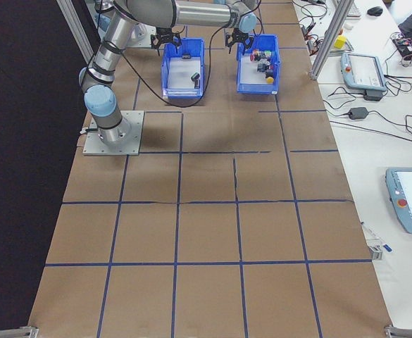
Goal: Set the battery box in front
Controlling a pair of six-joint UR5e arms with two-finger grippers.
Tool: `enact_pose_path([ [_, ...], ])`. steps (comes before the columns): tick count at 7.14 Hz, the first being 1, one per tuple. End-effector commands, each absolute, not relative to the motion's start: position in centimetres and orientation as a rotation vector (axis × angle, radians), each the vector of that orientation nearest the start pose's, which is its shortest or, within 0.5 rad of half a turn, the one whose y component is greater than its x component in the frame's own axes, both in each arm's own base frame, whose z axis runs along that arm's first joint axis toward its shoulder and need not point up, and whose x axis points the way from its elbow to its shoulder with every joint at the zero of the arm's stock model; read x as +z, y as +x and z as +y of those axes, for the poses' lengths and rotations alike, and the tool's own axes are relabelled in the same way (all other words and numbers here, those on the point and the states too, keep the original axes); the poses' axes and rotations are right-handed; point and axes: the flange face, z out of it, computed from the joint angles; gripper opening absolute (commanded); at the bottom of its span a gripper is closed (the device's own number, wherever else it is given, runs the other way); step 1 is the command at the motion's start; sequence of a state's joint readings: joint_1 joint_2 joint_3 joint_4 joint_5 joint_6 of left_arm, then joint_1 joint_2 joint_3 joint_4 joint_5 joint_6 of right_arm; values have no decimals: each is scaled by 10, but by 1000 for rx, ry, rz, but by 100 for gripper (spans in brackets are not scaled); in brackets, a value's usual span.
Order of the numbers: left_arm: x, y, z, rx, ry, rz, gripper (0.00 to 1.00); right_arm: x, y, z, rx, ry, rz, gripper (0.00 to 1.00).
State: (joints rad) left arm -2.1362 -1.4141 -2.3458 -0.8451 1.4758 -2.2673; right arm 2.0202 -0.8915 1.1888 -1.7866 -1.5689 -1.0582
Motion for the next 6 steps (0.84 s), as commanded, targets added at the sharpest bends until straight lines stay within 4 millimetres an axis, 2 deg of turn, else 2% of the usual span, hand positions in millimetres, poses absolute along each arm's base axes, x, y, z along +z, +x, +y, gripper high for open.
enact_pose_path([
  [1,249,-320,-233,135,-2397,2149,88,276,435,-605,142,-2167,2304,7],
  [2,251,-323,-231,134,-2393,2163,71,282,435,-606,130,-2175,2312,7],
  [3,251,-324,-231,136,-2391,2165,43,300,432,-607,92,-2180,2322,7],
  [4,251,-324,-230,136,-2377,2182,23,321,425,-611,49,-2177,2339,7],
  [5,252,-325,-231,135,-2384,2183,5,334,408,-614,42,-2163,2363,7],
  [6,256,-326,-233,127,-2411,2193,0,341,378,-628,75,-2231,2377,7],
])
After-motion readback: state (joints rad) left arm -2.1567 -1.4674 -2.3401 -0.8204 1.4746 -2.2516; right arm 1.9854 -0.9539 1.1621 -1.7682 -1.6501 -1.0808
